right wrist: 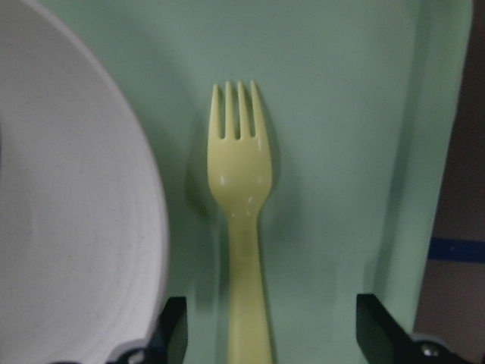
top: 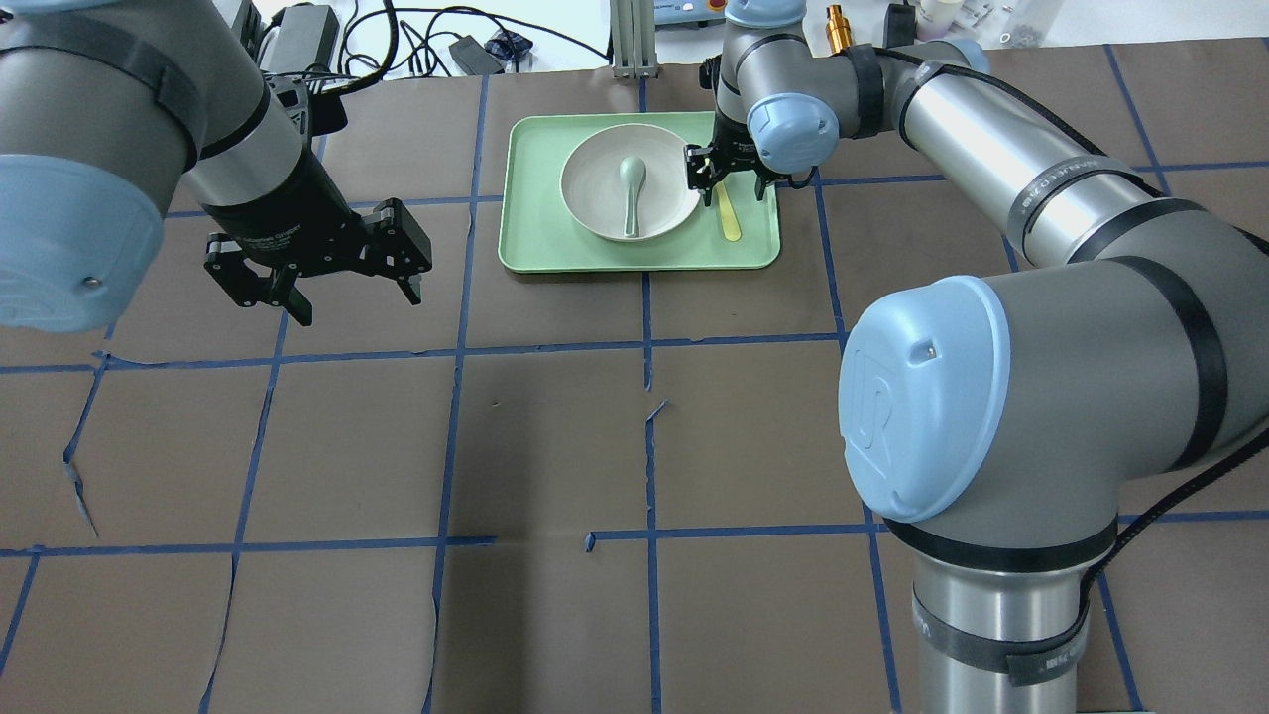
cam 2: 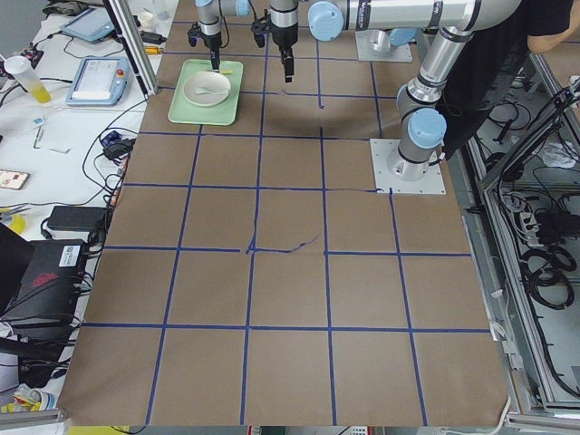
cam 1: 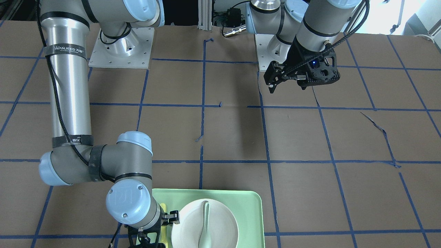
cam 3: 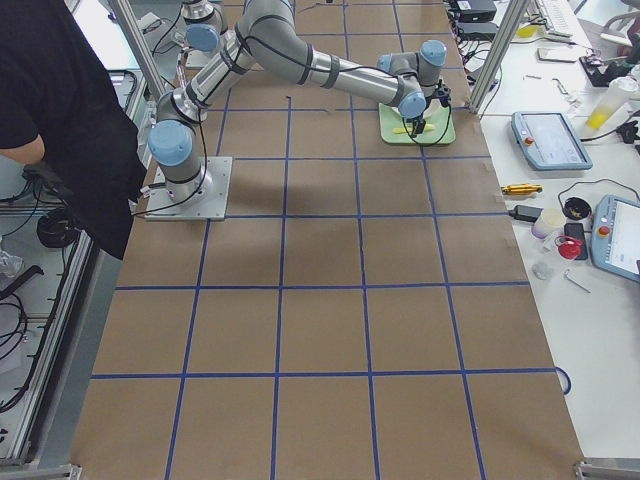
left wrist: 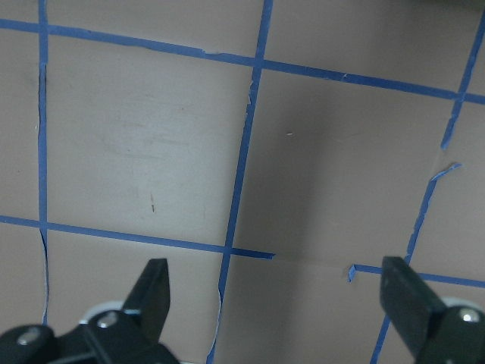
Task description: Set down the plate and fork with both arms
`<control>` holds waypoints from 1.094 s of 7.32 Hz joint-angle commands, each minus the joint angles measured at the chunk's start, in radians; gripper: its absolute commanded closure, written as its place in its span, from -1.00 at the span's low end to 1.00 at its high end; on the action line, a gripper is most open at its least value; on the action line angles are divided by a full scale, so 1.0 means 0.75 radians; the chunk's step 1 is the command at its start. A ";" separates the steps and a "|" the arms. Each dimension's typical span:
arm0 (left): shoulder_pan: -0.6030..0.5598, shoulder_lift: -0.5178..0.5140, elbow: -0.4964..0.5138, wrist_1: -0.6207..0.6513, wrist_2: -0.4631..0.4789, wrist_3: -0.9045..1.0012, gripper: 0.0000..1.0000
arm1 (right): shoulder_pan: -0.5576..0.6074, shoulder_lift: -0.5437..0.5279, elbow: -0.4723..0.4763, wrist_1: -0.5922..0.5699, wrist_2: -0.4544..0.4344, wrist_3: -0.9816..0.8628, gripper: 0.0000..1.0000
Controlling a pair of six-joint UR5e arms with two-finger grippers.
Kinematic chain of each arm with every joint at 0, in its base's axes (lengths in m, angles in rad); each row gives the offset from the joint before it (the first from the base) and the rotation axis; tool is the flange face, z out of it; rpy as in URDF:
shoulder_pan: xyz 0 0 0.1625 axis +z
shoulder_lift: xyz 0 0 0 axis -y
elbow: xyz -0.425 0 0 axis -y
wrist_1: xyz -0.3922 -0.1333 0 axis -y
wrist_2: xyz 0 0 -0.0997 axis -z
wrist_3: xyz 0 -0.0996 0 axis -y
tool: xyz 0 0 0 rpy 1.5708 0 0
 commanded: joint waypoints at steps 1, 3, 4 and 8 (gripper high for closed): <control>0.000 0.000 0.000 0.002 0.000 0.000 -1.00 | -0.002 -0.007 0.001 0.002 -0.005 -0.012 -0.74; 0.000 0.000 0.000 0.002 0.000 0.000 -1.00 | -0.012 -0.143 0.060 0.085 -0.011 -0.100 -0.76; 0.000 0.002 0.002 0.002 0.000 0.000 -1.00 | -0.014 -0.288 0.176 0.155 -0.086 -0.120 -0.87; 0.000 0.010 0.006 0.002 0.000 0.000 -1.00 | -0.069 -0.989 0.752 0.221 -0.142 -0.114 -1.00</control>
